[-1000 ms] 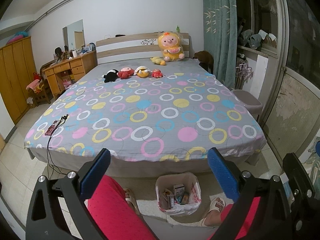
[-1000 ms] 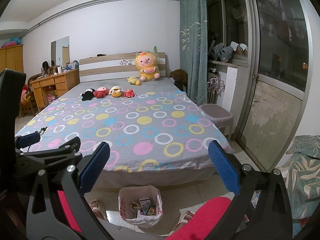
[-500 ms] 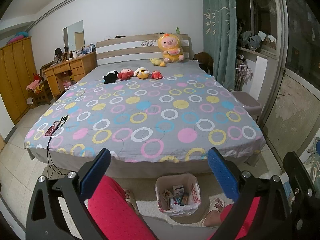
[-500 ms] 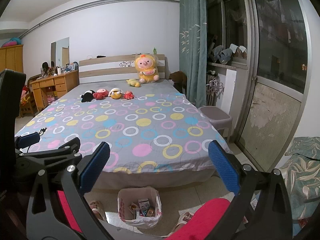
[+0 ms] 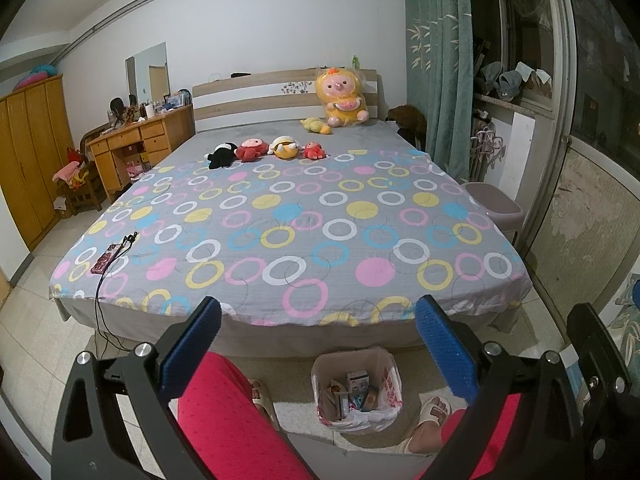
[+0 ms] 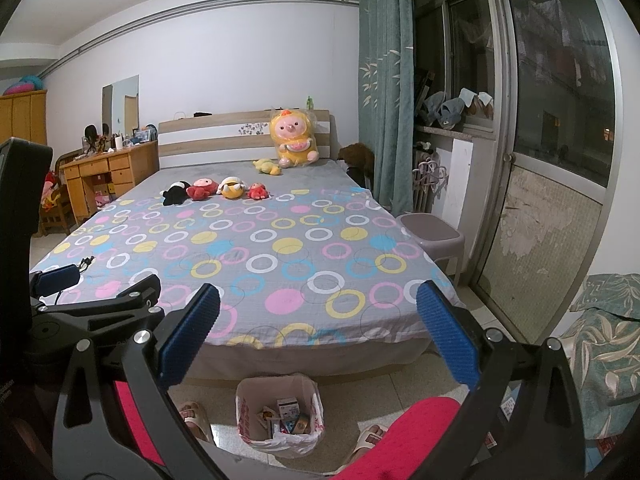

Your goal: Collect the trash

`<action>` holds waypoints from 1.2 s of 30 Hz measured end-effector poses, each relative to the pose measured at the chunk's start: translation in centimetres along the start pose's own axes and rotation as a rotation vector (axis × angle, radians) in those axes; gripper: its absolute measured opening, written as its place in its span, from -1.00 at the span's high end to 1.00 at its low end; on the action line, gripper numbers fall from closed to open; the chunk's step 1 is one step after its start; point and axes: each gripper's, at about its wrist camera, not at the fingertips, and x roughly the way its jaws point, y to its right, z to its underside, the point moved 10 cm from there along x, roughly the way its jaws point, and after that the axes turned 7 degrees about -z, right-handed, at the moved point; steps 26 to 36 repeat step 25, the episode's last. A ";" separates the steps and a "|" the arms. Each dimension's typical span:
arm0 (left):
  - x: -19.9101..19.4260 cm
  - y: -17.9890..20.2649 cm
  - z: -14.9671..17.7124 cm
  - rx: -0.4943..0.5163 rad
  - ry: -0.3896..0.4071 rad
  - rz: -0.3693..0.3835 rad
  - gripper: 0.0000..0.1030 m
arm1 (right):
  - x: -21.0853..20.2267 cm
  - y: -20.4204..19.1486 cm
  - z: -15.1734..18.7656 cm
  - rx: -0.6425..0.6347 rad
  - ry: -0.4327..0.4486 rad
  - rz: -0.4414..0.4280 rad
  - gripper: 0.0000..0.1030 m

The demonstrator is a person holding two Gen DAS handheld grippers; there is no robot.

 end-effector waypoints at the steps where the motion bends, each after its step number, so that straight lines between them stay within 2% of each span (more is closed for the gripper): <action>1: 0.0 0.0 0.0 0.001 -0.001 0.000 -0.84 | 0.1 0.0 0.0 0.000 -0.001 0.000 -0.87; 12: -0.5 -0.3 -0.8 -0.001 0.019 -0.016 -0.84 | -0.1 0.2 -0.3 0.003 0.003 0.003 -0.87; 16: -0.3 -0.8 -1.4 -0.003 0.001 0.010 -0.84 | -0.1 0.2 -0.6 0.006 0.003 -0.004 -0.87; 36: 0.4 -1.3 -1.2 -0.001 -0.005 0.004 -0.84 | -0.1 0.2 -1.4 0.001 0.004 -0.002 -0.87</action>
